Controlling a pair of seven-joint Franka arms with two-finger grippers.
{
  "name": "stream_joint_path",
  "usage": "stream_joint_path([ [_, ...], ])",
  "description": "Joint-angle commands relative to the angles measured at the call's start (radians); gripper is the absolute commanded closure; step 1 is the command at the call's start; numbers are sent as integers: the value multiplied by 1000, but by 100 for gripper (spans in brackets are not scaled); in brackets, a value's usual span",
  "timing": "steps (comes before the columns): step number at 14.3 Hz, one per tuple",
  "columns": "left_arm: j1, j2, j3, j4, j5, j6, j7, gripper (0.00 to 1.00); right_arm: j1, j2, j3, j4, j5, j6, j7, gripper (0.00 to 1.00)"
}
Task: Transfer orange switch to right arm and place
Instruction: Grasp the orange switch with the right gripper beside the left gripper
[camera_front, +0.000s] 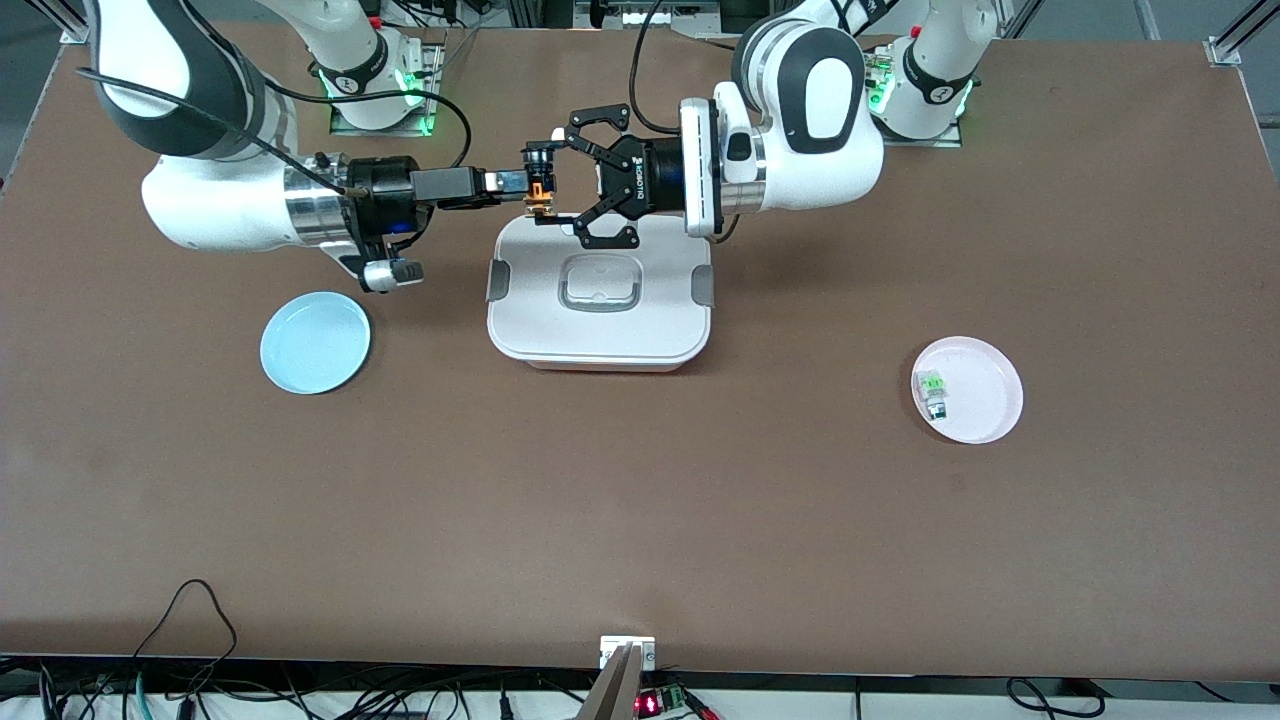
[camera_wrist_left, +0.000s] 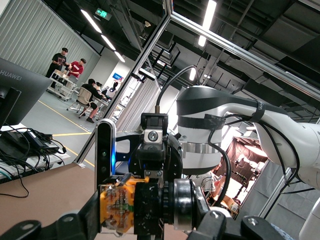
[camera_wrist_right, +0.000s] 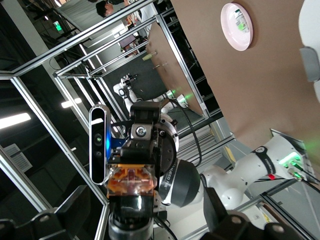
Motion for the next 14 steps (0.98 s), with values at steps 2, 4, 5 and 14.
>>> stream_joint_path([
  [2, 3, -7, -10, 8, 9, 14, 17, 100, 2, -6, 22, -13, 74, 27, 39, 0],
  [4, 3, -7, -10, 8, 10, 14, 17, 100, 1, -5, 22, -10, 76, 27, 42, 4],
  [5, 3, -7, -10, 8, 9, 14, 17, 100, 1, -5, 22, -9, 76, 27, 42, 6],
  [14, 3, -9, -10, 6, 9, 14, 14, 100, -1, 14, 21, 10, 90, 27, 42, 73],
])
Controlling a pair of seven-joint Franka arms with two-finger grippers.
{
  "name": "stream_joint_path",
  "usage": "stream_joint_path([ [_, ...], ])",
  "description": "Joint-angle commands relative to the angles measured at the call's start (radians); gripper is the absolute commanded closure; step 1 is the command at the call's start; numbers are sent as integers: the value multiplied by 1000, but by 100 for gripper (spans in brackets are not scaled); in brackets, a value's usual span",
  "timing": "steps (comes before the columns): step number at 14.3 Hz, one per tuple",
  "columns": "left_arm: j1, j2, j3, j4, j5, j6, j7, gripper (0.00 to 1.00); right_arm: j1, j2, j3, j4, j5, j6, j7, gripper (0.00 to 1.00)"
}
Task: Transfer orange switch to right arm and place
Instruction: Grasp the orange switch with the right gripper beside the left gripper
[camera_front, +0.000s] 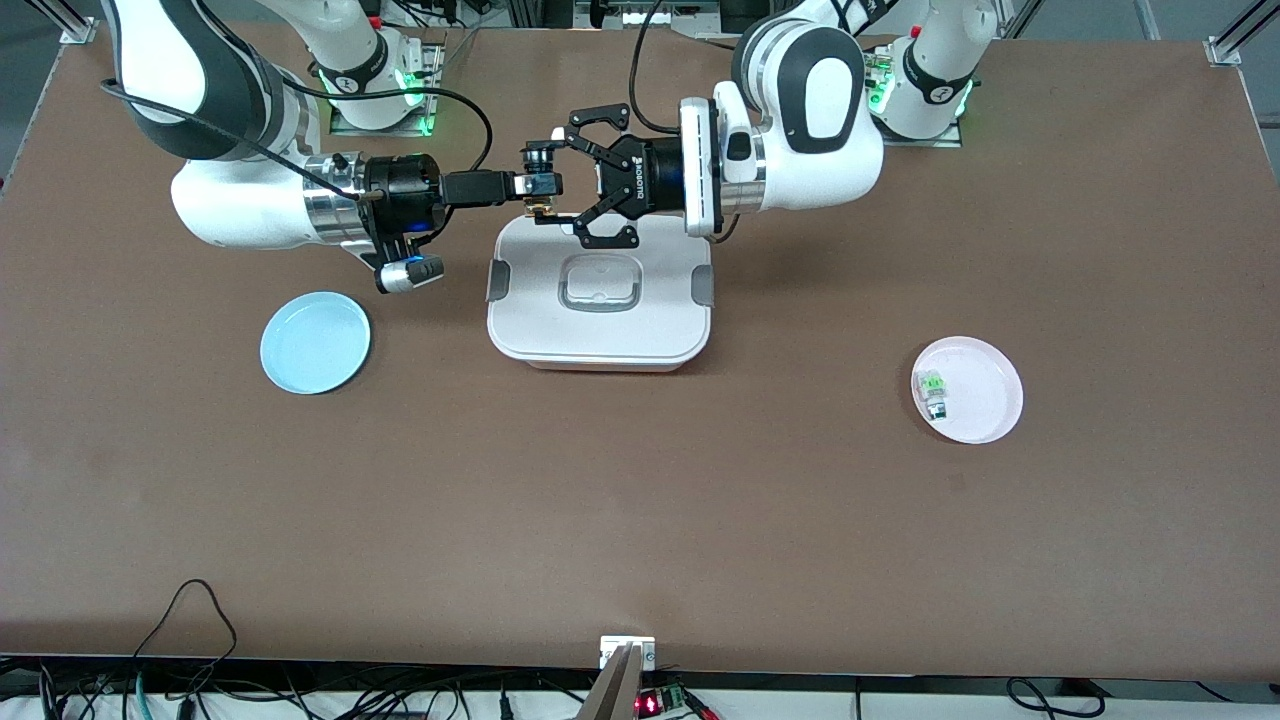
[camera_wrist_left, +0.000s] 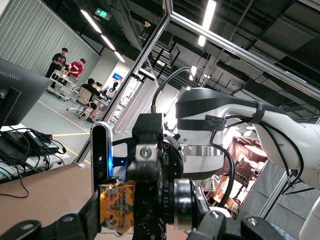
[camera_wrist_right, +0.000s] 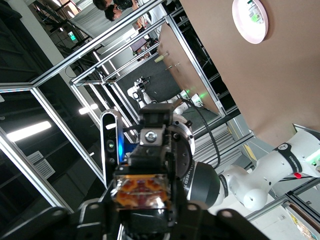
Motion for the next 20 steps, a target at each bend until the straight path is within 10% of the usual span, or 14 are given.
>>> stream_joint_path([
  [1, 2, -8, -9, 5, 7, 13, 14, 100, -4, 9, 4, 13, 17, 8, 11, 81],
  [9, 2, -21, -12, -4, 3, 24, -78, 93, -4, 8, 2, 15, 17, 6, 11, 88],
  [10, 2, -21, -17, -4, 3, 22, -78, 60, -4, 8, 2, 15, 17, 6, 11, 88],
  [11, 6, -21, -17, -3, 4, 19, -77, 1, -4, 8, 2, 15, 17, 6, 11, 88],
  [20, 142, -77, -11, -37, 16, 31, -54, 0, -14, 6, -10, 38, -23, -1, 5, 90],
])
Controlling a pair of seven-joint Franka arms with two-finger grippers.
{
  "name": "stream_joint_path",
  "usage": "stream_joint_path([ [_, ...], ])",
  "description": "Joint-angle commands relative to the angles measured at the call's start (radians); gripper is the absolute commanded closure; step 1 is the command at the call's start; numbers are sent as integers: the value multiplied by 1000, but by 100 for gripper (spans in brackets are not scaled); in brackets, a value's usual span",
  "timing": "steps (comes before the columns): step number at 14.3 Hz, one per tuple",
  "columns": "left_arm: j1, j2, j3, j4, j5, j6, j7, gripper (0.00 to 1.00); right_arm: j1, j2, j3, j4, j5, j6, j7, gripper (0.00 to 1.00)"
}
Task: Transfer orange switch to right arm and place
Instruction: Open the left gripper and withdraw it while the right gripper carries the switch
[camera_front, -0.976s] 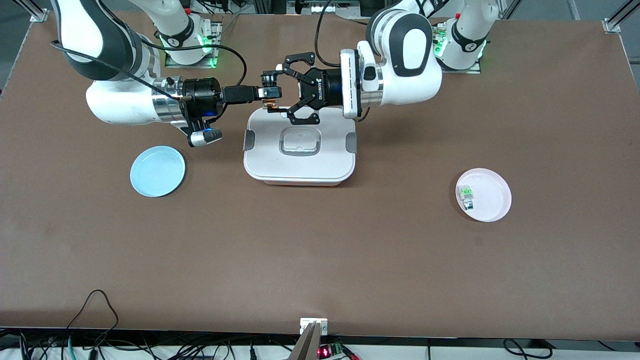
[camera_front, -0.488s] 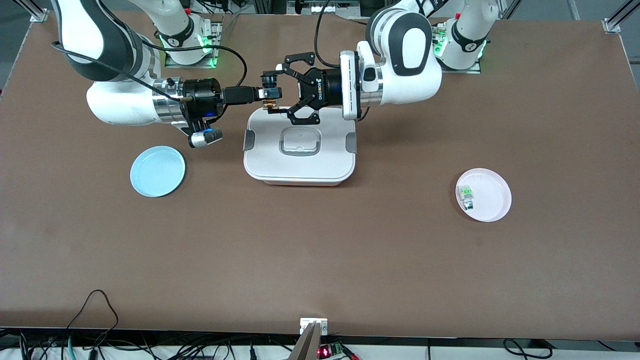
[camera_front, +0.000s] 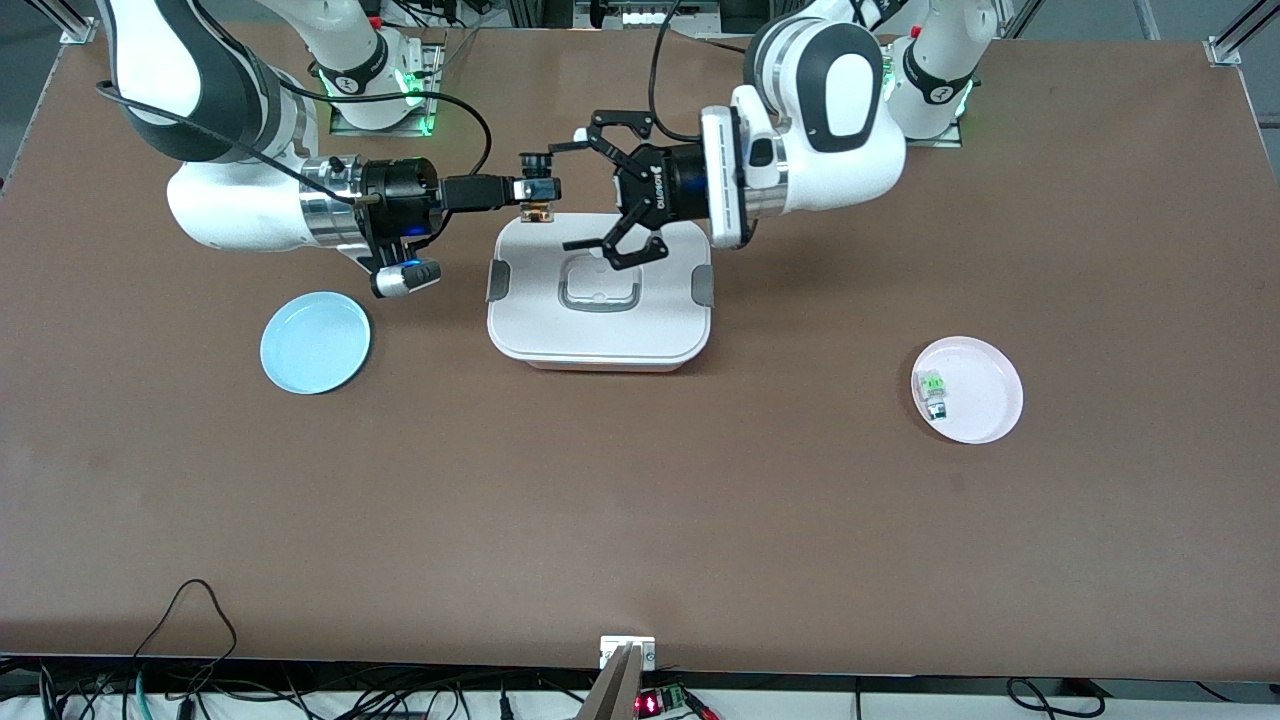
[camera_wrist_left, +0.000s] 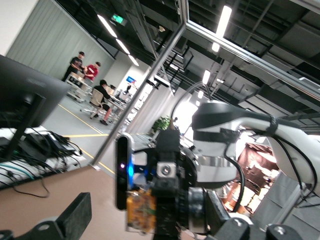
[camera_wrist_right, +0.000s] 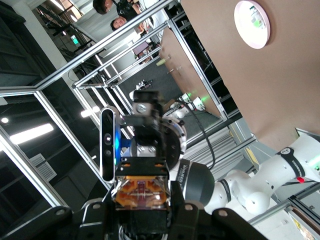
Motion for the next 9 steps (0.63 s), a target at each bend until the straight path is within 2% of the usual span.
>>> stream_joint_path([
  [1, 102, -45, 0, -42, 19, -2, -2, 0, -11, -2, -18, 41, -78, -17, 1, 90],
  [3, 193, -51, 11, -76, 21, -8, -3, 0, -11, -2, -35, 70, -211, -21, -5, 90],
  [6, 276, -53, 32, -70, 40, -5, -2, 0, -12, 0, -67, 101, -403, -44, -22, 90],
  [7, 277, -53, 69, -71, 88, -7, -2, 0, -12, 0, -80, 120, -489, -52, -37, 90],
  [9, 282, -68, 170, -73, 297, -55, -8, 0, -17, 0, -84, 159, -673, -73, -65, 90],
])
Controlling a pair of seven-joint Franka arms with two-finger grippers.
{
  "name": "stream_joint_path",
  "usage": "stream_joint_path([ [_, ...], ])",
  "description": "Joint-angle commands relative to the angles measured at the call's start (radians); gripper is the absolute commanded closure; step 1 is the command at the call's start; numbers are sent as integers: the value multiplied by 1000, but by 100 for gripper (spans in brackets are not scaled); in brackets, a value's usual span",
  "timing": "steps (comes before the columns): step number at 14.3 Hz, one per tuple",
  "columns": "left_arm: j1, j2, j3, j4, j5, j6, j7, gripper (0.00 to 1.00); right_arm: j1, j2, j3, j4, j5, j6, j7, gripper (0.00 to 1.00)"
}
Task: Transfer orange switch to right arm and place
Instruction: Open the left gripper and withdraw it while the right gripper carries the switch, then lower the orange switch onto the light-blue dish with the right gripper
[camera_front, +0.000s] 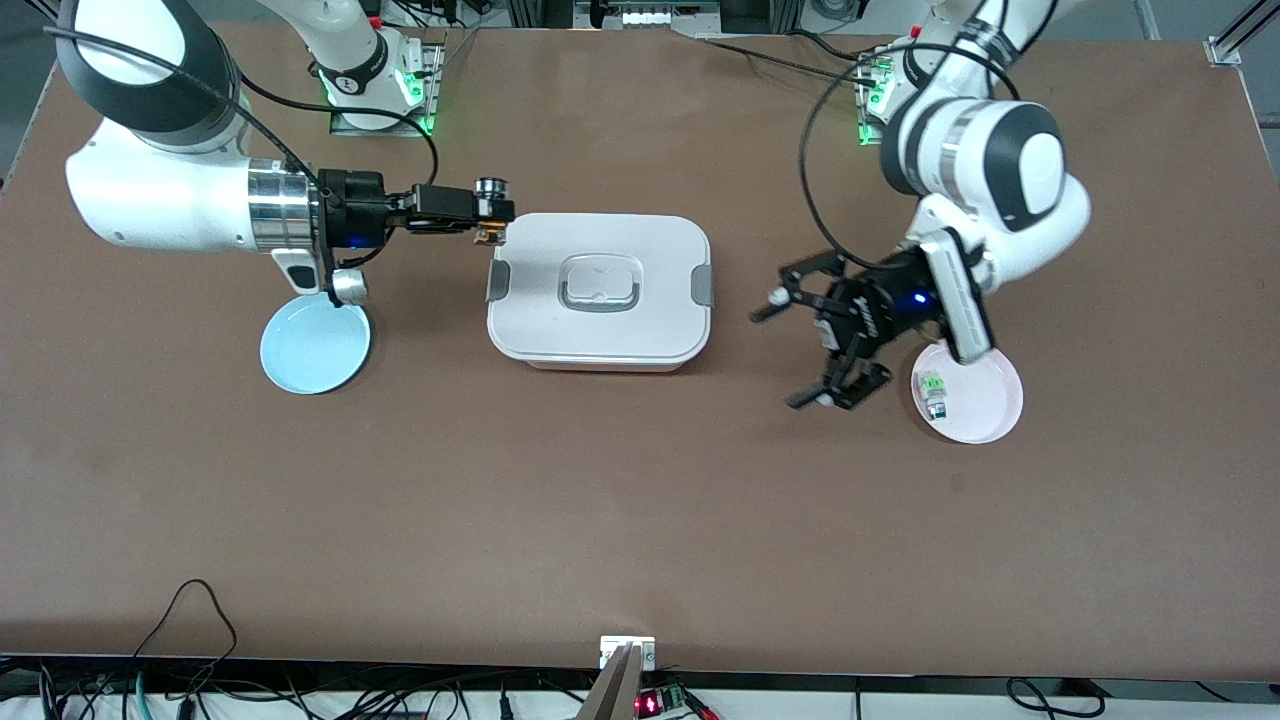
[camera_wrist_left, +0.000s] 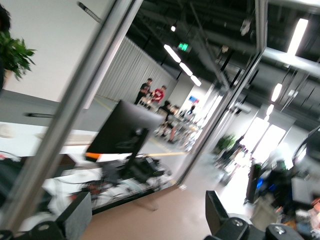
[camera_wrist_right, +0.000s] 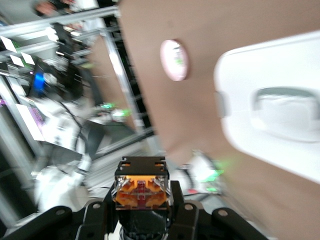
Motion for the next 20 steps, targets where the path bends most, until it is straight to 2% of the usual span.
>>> stream_joint_path([
  [1, 19, -49, 124, -21, 251, -92, -21, 0, -11, 1, -9, 58, -227, -41, -54, 90],
  [4, 21, -66, 282, -9, 590, -179, -141, 0, -14, -4, -29, 60, -469, -70, -190, 90],
  [6, 21, -89, 354, 18, 788, -208, -286, 0, -14, -4, -39, 60, -629, -89, -302, 90],
  [9, 21, -117, 396, 31, 1015, -213, -548, 0, -15, -4, -67, 51, -801, -96, -510, 90],
  [12, 19, -134, 418, 81, 1253, -259, -812, 0, -15, 3, -99, 43, -933, -80, -737, 90],
  [15, 15, -155, 425, 139, 1436, -360, -1041, 0, -15, 1, -139, -1, -1005, -17, -961, 90],
  [17, 7, -161, 428, 184, 1560, -449, -1210, 0, -15, 3, -182, -62, -1009, 76, -1148, 90],
  [20, -37, -187, 430, 244, 1740, -598, -1449, 0, -15, 3, -220, -164, -1036, 224, -1282, 90],
])
